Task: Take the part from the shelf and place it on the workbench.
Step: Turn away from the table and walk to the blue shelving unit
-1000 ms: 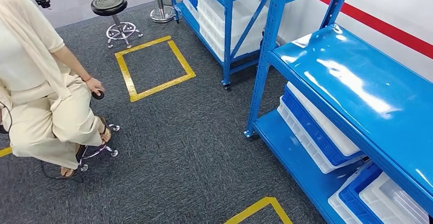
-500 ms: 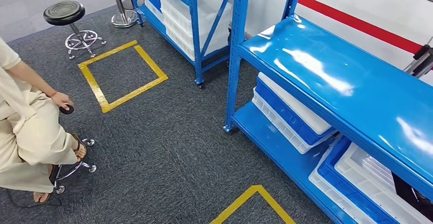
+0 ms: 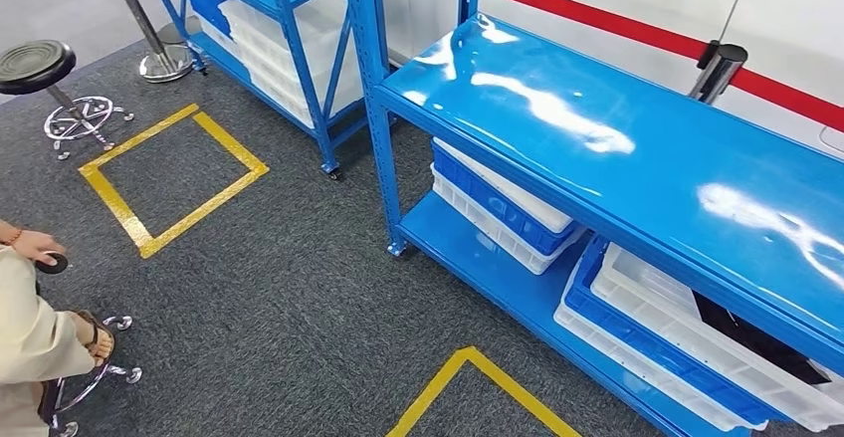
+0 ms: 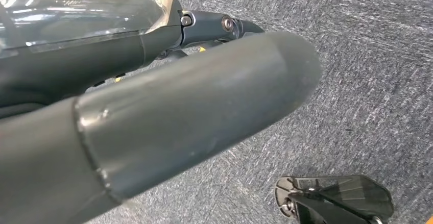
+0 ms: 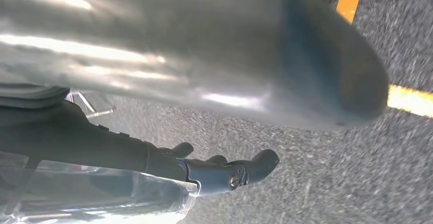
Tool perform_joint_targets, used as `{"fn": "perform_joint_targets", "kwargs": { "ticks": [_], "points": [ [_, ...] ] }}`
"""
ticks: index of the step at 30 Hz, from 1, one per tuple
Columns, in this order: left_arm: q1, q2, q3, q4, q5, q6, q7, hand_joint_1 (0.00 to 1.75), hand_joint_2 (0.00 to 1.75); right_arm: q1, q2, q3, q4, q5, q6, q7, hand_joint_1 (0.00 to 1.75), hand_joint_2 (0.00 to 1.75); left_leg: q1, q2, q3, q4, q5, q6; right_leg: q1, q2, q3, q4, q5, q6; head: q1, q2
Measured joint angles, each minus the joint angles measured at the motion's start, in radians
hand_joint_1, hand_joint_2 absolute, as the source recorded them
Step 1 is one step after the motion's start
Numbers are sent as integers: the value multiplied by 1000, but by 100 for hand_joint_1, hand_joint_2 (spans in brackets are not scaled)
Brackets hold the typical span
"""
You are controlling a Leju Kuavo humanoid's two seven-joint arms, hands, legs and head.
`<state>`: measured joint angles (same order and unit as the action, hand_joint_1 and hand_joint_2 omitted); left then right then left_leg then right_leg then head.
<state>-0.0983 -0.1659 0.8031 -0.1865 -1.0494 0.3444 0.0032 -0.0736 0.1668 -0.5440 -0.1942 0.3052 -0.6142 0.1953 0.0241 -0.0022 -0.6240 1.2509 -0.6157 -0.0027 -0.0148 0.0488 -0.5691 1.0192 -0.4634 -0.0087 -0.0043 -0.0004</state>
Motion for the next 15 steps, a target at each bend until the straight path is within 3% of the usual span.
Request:
{"fn": "perform_joint_targets", "kwargs": {
  "ticks": [1, 3, 5, 7, 9, 11, 12, 13, 14, 15],
  "points": [
    [0, 0, 0, 0, 0, 0, 0, 0, 0, 0, 0, 0, 0, 0, 0, 0, 0, 0, -1, -13, 25, -59, 39, 8, 1, 13, 1, 0, 1, 0, 0, 0],
    [0, 1, 0, 0, 0, 1, 0, 0, 0, -1, 2, 0, 0, 0, 0, 0, 0, 0, -4, -64, 79, -184, 97, 25, 4, 36, 1, 1, 4, 1, 0, 0],
    [-1, 3, -1, 0, -1, 1, 0, 0, 0, -2, 6, 0, 0, 0, 0, 0, 0, 0, -10, -88, 99, -234, 108, 35, 1, 56, -6, 0, 10, 10, 1, 0],
    [-2, 2, -2, 0, -1, 1, 0, 0, 0, -1, 7, 0, 0, 0, -1, 0, 0, 0, -13, -64, 103, -247, 117, 40, 0, 69, -17, 1, 16, 21, 1, 0],
    [-2, 0, -3, 0, -1, 1, 1, 0, 0, -1, 6, -1, 0, 0, -1, 0, 0, 0, -11, -37, 108, -268, 132, 48, 4, 35, -43, 38, -5, 22, 4, 0],
    [-1, 0, -4, 0, -1, 1, 1, 0, 0, -2, 4, -1, 0, 0, -1, 0, 0, 0, -11, -5, 108, -278, 139, 53, 4, -15, -97, 148, -61, 15, 9, 0],
    [0, 0, -4, 0, -1, 1, 1, 0, 0, -3, 4, -1, 0, 0, -1, 0, 0, 0, -11, 12, 106, -277, 140, 54, 1, -27, -126, 212, -87, 15, 11, 0],
    [1, -1, -4, 0, -1, 2, 1, 0, 0, -2, 3, -1, 0, 0, -1, 0, 0, 0, -11, 29, 104, -277, 141, 53, -2, -33, -143, 256, -101, 21, 12, 0],
    [1, -1, -4, 0, -1, 2, 1, 0, 0, -1, 2, -1, 0, 0, -1, 0, 0, 0, -11, 43, 104, -276, 140, 53, -7, -37, -143, 265, -100, 30, 12, 0],
    [1, -2, -4, 0, -1, 3, 1, 0, 0, 0, 1, -1, 0, 0, -1, 0, 0, 0, -9, 57, 103, -275, 140, 50, -11, -44, -121, 235, -85, 43, 12, 0]
  ]
}}
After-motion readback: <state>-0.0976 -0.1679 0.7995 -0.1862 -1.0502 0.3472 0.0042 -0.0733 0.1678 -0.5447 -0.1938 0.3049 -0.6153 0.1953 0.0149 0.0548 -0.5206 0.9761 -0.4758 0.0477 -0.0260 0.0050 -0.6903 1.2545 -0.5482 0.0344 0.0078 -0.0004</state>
